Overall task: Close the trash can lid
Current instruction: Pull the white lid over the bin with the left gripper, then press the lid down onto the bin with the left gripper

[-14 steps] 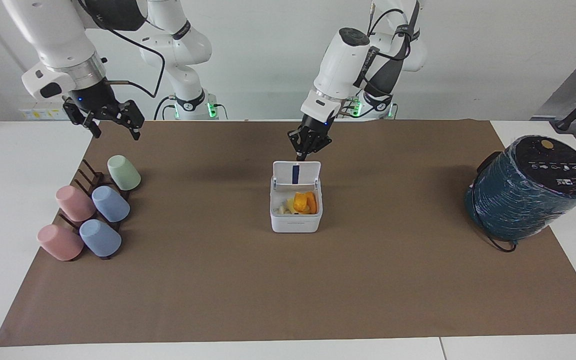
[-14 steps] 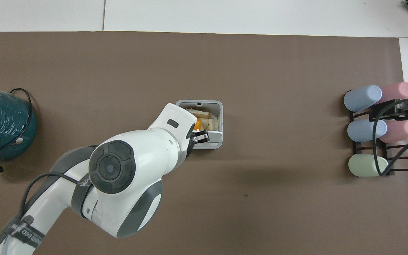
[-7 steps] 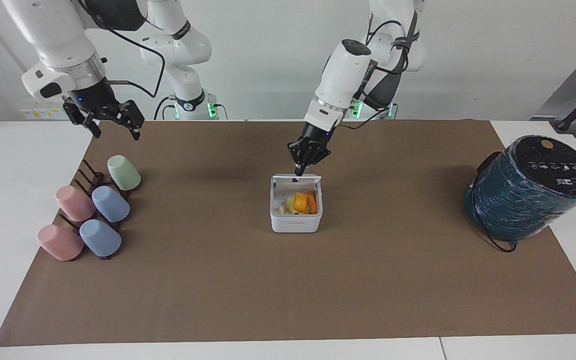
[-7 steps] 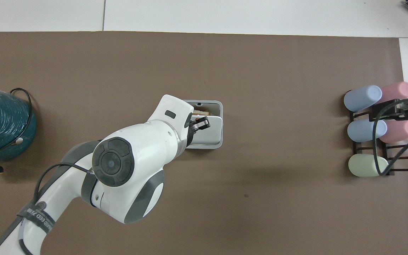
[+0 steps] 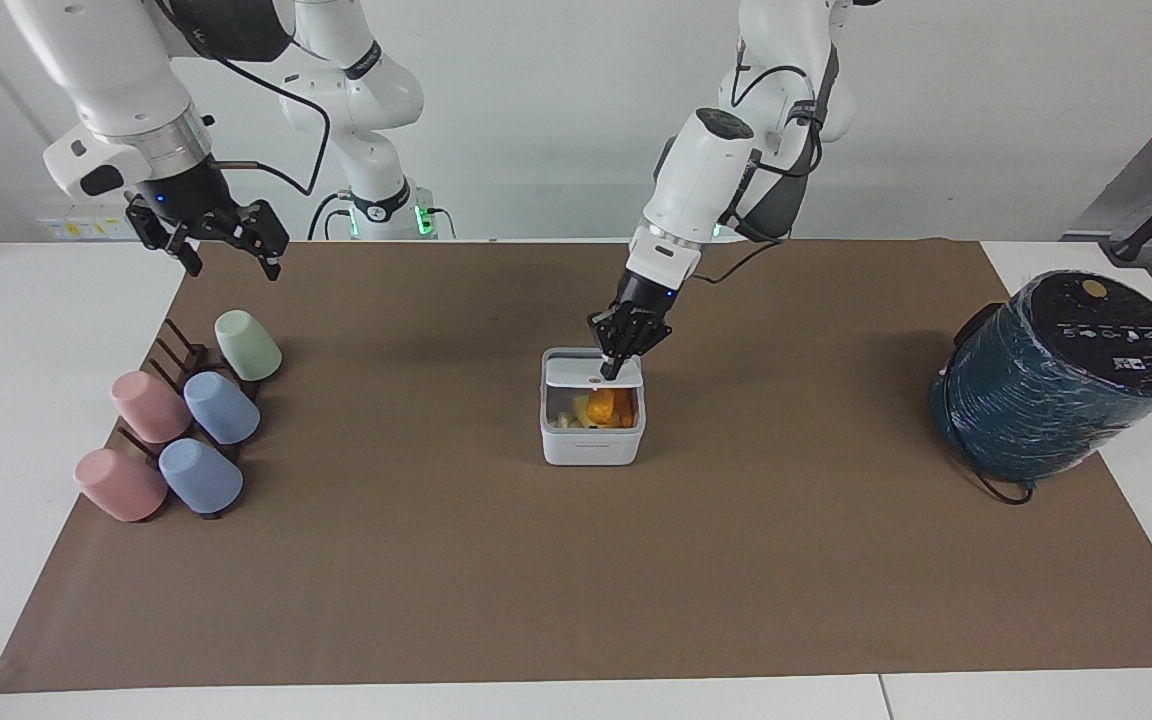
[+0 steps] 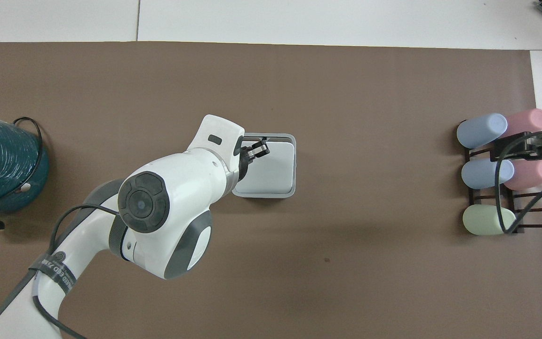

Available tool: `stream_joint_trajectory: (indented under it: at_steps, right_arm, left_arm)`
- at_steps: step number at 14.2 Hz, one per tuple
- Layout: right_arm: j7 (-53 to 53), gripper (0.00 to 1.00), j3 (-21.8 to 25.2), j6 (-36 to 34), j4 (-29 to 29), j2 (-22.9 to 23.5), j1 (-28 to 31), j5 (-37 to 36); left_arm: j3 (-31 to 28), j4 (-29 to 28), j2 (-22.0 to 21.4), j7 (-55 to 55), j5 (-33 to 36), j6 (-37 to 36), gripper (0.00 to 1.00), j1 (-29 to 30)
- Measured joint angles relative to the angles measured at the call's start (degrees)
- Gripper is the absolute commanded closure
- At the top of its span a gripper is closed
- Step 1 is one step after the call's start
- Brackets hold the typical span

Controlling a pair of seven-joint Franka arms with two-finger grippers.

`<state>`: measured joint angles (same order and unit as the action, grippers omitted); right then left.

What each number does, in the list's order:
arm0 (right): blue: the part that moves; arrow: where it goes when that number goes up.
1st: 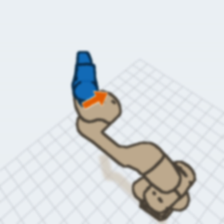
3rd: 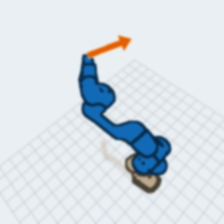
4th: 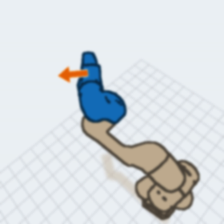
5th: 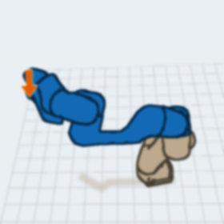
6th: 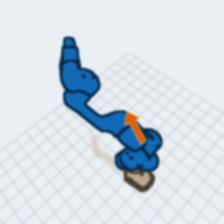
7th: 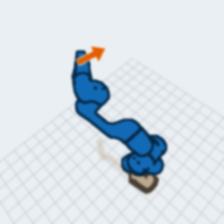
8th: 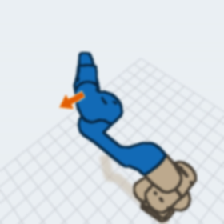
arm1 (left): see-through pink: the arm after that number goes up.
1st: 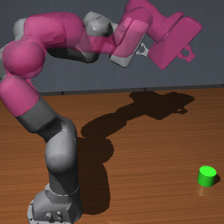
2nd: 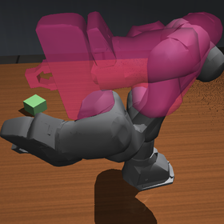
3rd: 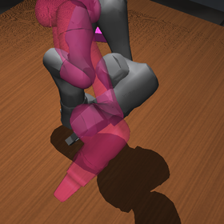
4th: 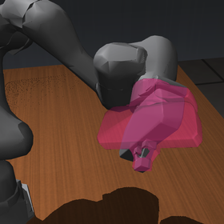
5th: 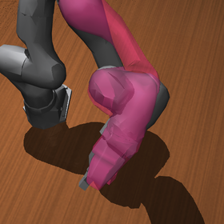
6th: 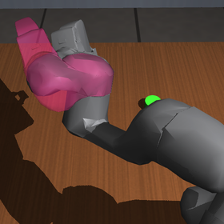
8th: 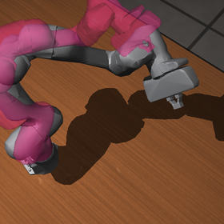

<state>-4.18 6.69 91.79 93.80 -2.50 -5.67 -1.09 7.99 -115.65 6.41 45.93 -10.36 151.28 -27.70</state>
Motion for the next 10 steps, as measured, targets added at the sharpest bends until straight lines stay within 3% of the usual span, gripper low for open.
stream_joint_trajectory:
  at_steps: [10]
  right_arm:
    - [0.0, 0.0, 0.0, 0.0, 0.0, 0.0, 0.0, 0.0]
  left_arm:
    - [0.3, 0.1, 6.1, 0.0, 0.0, 6.5, 1.0, 0.0]
